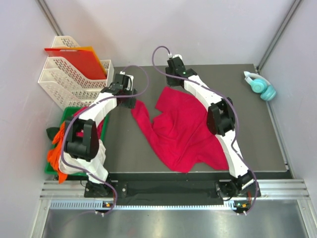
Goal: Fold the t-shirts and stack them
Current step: Flatten the tshirt out
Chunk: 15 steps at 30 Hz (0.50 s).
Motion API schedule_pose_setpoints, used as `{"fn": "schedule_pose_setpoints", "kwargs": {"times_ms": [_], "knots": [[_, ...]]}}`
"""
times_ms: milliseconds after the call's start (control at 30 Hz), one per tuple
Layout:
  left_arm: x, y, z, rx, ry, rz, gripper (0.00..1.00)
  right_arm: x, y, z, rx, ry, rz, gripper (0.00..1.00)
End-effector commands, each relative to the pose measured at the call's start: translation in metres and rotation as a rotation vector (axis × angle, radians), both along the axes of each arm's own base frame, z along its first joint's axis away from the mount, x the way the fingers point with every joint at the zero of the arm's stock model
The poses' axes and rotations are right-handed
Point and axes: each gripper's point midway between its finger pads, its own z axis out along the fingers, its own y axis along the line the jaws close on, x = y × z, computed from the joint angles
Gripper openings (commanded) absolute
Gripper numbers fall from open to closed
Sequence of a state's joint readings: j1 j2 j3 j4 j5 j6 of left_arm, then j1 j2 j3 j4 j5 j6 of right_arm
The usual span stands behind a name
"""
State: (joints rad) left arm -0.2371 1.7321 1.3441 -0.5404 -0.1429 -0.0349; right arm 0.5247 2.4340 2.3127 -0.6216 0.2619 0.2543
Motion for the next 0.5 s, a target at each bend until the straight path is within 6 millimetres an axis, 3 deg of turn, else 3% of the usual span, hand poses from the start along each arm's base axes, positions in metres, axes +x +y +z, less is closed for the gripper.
{"fn": "schedule_pose_setpoints", "kwargs": {"times_ms": [0, 300, 467], "knots": [[0.005, -0.001, 0.0, -0.005, -0.003, -0.006, 0.76, 0.016, 0.011, -0.007, 0.064, -0.014, 0.033, 0.52], [0.006, -0.009, -0.012, -0.036, 0.041, -0.03, 0.75, 0.026, 0.037, -0.018, 0.206, -0.001, 0.09, 0.52], [0.007, -0.01, -0.017, -0.031, 0.052, -0.033, 0.75, 0.024, 0.041, -0.036, 0.229, 0.036, 0.079, 0.52]]}}
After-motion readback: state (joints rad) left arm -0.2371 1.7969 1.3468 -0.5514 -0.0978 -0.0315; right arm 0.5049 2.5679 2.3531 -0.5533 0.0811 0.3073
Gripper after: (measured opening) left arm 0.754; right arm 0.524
